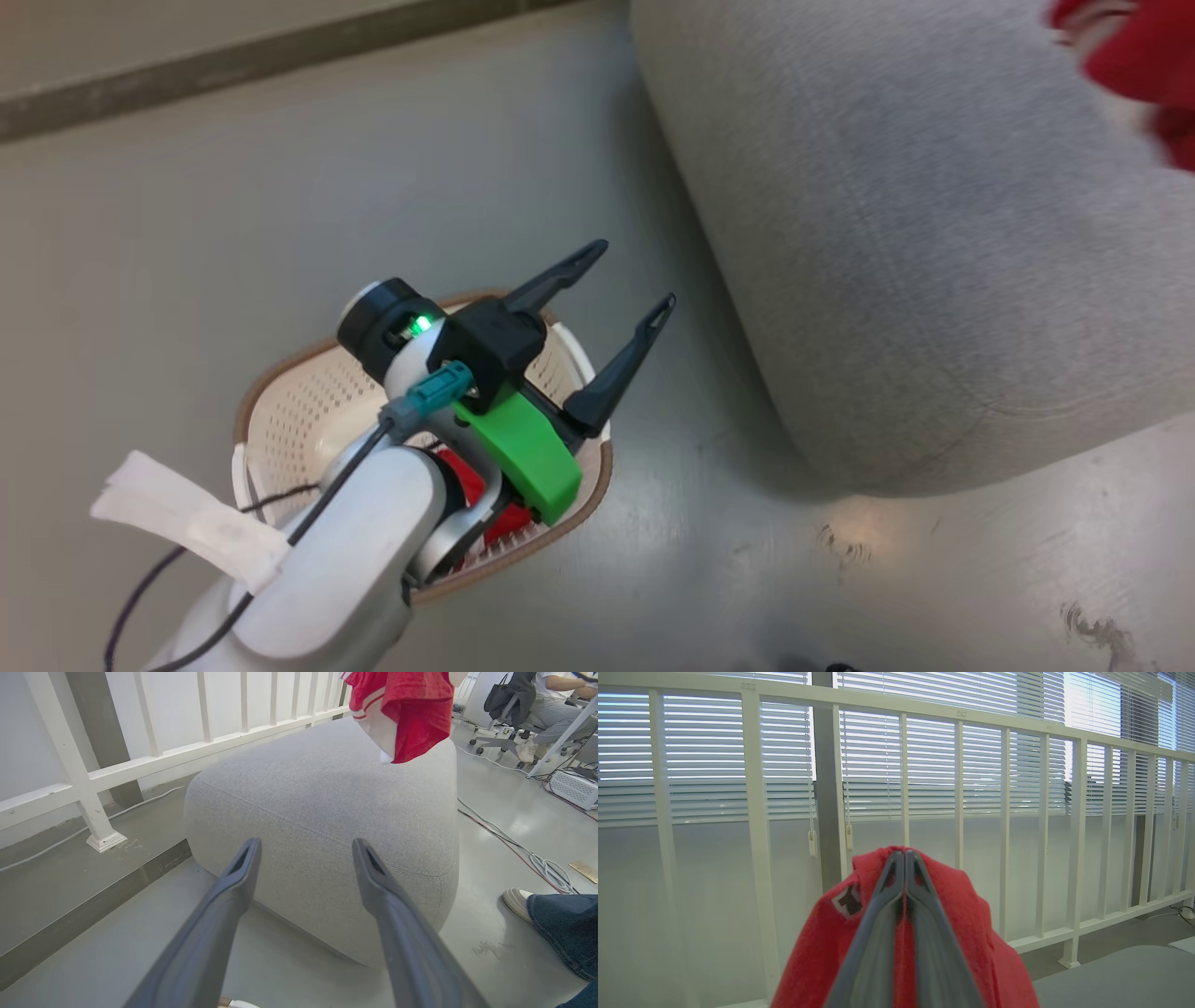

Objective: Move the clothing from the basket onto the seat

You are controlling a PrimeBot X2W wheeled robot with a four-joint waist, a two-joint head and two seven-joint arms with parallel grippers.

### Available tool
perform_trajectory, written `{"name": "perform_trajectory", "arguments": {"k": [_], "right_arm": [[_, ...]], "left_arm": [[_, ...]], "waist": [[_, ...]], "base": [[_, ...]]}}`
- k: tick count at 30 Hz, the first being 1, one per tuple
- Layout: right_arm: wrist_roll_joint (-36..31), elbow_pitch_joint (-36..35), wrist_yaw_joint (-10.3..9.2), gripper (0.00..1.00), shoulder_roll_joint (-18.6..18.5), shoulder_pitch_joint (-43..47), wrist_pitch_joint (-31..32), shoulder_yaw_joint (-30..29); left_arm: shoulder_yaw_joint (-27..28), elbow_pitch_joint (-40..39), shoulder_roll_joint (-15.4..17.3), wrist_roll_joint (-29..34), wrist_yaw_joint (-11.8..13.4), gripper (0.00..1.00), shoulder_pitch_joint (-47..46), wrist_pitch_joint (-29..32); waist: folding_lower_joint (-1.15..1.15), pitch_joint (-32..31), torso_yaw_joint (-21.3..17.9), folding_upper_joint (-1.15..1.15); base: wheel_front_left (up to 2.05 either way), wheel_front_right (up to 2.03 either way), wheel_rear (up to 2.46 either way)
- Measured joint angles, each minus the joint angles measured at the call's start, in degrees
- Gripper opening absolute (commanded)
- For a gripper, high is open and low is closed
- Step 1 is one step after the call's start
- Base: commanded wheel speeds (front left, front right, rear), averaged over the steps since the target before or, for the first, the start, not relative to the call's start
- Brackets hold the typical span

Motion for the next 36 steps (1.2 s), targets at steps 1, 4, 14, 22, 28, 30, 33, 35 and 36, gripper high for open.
{"name": "perform_trajectory", "arguments": {"k": [1,4,14,22,28,30,33,35,36], "right_arm": [[-0.2,0.3,-0.01,0.00,-0.2,-0.6,0.1,0.0],[-0.3,1.3,-0.13,0.00,-0.6,-2.3,0.1,-0.2],[-0.4,6.1,-1.20,0.00,-1.0,-5.4,-1.5,-1.0],[-0.4,10.8,-3.15,0.00,0.2,-5.4,-2.5,-2.5],[0.4,15.8,-4.09,0.00,0.8,-3.2,-3.0,-4.2],[0.6,18.0,-4.17,0.00,1.5,-1.5,-3.1,-4.6],[1.4,20.9,-4.64,0.00,2.6,1.0,-3.1,-5.3],[2.0,22.0,-4.65,0.00,3.0,2.1,-3.5,-5.6],[2.2,22.5,-4.64,0.00,3.1,2.3,-3.5,-5.7]], "left_arm": [[0.1,-0.4,0.5,0.2,0.0,1.00,-0.2,0.1],[0.4,-1.6,1.5,0.6,0.0,1.00,-1.2,0.6],[0.9,-4.5,5.0,1.2,-0.2,1.00,-2.4,2.0],[0.9,-6.3,6.4,1.4,-0.5,1.00,-2.4,3.1],[0.6,-7.5,6.6,1.4,-0.7,1.00,-2.6,3.7],[0.6,-7.6,6.8,1.4,-0.7,1.00,-2.6,4.1],[0.6,-7.7,7.1,1.4,-0.7,1.00,-2.6,4.1],[0.6,-7.8,7.3,1.4,-0.7,1.00,-2.6,4.1],[0.6,-7.8,7.5,1.3,-0.7,1.00,-2.6,4.1]], "waist": [[0.00,0.8,0.4,0.00],[0.00,3.2,1.6,0.00],[0.00,10.0,4.0,0.00],[0.00,12.6,3.1,0.00],[0.00,14.0,1.9,0.00],[0.00,14.3,1.6,0.00],[0.00,14.6,1.4,0.00],[0.00,14.7,1.3,0.00],[0.00,14.7,1.2,0.00]], "base": [[0.00,0.00,0.00],[0.00,0.00,0.00],[0.00,0.00,0.00],[0.00,0.00,0.00],[0.00,0.00,0.00],[0.00,0.00,0.00],[0.00,0.00,0.00],[0.00,0.00,0.00],[0.00,0.00,0.00]]}}
